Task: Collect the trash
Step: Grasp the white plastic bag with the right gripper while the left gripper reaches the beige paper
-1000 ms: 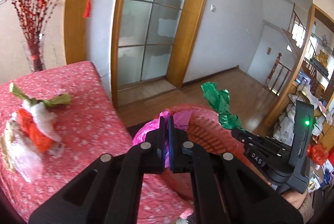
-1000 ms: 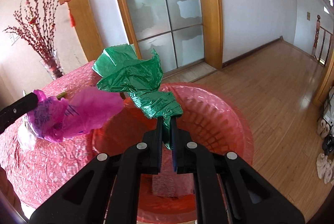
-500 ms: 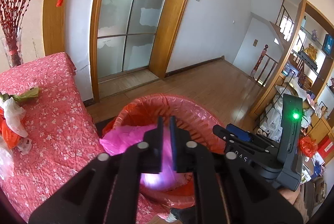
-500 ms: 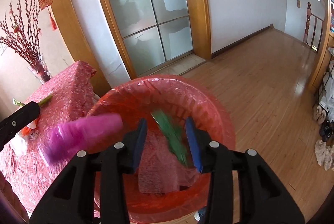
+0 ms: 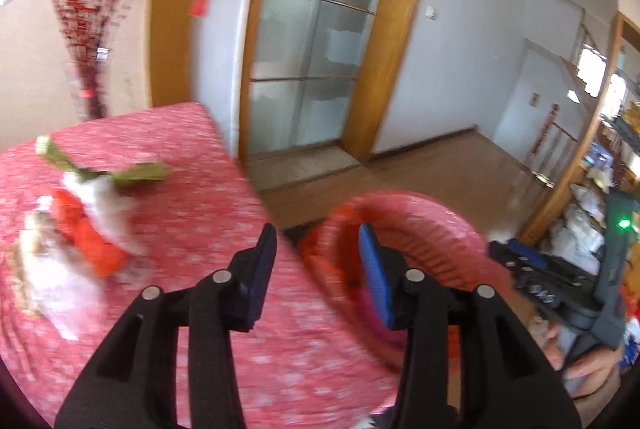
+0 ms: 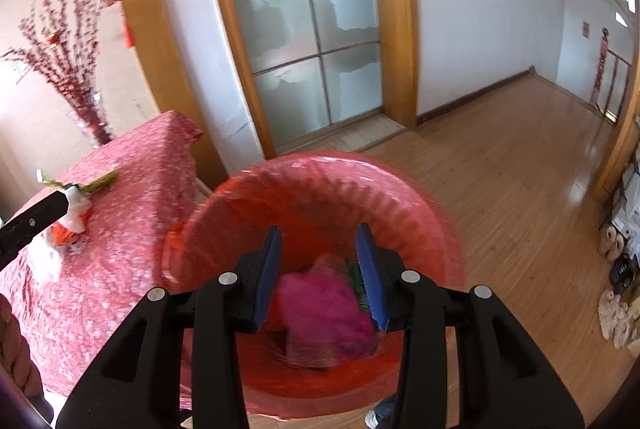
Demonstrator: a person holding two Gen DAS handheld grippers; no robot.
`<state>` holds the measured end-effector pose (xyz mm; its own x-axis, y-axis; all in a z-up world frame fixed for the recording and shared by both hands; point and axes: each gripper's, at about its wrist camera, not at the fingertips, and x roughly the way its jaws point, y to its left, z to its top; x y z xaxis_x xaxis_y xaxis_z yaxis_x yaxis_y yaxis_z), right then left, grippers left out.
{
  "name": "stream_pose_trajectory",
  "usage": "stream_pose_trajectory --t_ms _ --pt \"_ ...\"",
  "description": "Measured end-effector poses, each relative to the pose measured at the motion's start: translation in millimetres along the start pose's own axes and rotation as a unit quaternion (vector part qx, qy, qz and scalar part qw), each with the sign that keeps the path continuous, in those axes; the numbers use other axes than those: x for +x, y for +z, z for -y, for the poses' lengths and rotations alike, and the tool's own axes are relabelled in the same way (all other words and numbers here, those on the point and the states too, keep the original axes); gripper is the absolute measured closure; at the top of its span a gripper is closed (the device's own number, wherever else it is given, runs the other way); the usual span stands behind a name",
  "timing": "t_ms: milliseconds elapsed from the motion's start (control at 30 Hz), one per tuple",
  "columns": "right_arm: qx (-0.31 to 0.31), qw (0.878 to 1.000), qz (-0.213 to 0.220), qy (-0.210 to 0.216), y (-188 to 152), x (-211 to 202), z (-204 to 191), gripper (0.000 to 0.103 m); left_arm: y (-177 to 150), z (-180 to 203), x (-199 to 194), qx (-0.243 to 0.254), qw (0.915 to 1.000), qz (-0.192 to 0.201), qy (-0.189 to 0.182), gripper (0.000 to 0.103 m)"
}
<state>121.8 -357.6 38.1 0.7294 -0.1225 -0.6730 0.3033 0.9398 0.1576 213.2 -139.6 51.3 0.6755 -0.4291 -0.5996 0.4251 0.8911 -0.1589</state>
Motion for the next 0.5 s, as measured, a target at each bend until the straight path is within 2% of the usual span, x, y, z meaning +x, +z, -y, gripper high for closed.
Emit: stream_pose_trajectory --t_ms 200,400,500 --pt "-0.036 0.998 0.006 0.046 3 2 -57 0.063 -4 -76 -35 -0.026 0.9956 0.026 0.086 0.053" --pt "-0.086 0.991 0.002 0.106 4 19 -142 0.063 -6 -159 -70 -0.061 0.9803 0.047 0.182 0.05" --pt "-0.107 0.986 -0.003 0.129 3 30 -184 0.063 -6 -192 -79 -0.084 0.973 0.047 0.21 0.05"
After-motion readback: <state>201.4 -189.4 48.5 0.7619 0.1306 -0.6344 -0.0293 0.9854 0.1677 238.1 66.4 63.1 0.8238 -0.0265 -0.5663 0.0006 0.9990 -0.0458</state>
